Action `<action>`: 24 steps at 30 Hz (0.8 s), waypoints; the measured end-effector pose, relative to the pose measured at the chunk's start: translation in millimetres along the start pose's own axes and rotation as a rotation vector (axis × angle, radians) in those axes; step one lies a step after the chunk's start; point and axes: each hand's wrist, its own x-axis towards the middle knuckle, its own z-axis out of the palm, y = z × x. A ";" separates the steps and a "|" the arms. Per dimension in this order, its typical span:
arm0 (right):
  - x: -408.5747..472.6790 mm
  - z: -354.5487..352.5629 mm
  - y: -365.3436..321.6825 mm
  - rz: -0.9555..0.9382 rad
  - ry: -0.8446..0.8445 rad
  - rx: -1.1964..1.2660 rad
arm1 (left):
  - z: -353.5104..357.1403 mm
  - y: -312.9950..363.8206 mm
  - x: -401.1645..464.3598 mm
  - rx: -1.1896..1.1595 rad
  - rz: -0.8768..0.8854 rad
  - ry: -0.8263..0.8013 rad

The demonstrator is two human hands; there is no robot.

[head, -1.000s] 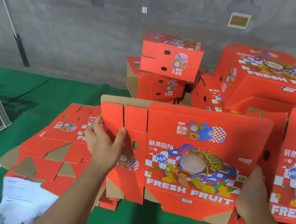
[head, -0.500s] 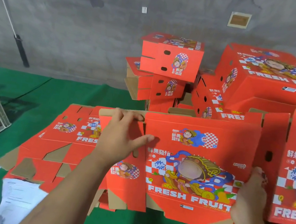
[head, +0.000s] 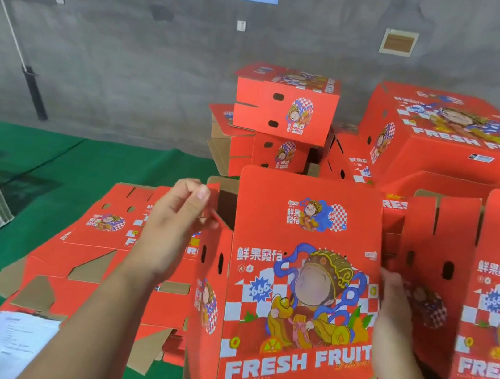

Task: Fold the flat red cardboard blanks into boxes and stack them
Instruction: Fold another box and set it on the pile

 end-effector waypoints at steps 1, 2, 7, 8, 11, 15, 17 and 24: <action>-2.3 1.5 2.9 -0.046 -0.053 -0.011 | 6.0 0.5 1.4 -0.026 0.011 0.032; -2.8 2.0 7.9 -0.073 -0.110 -0.012 | 12.4 -0.1 2.7 -0.068 0.024 0.079; -3.5 6.5 19.5 -0.151 -0.177 -0.105 | 26.0 -15.9 9.6 -0.413 -0.086 0.405; -1.2 6.4 18.1 -0.161 -0.113 -0.125 | 25.1 -21.5 9.0 -0.418 -0.126 0.424; 6.1 6.6 11.6 -0.175 -0.014 -0.094 | 16.7 -40.8 1.7 -0.433 -0.205 0.433; 4.9 8.6 5.2 -0.237 0.009 -0.067 | -6.1 -54.9 -4.5 -0.379 -0.252 0.559; 2.0 8.4 2.0 -0.220 -0.004 -0.021 | -16.5 -61.4 -4.2 -0.175 -0.340 0.578; 3.1 0.7 -19.5 -0.050 0.014 0.236 | -31.0 -85.2 -25.3 0.073 -0.603 0.464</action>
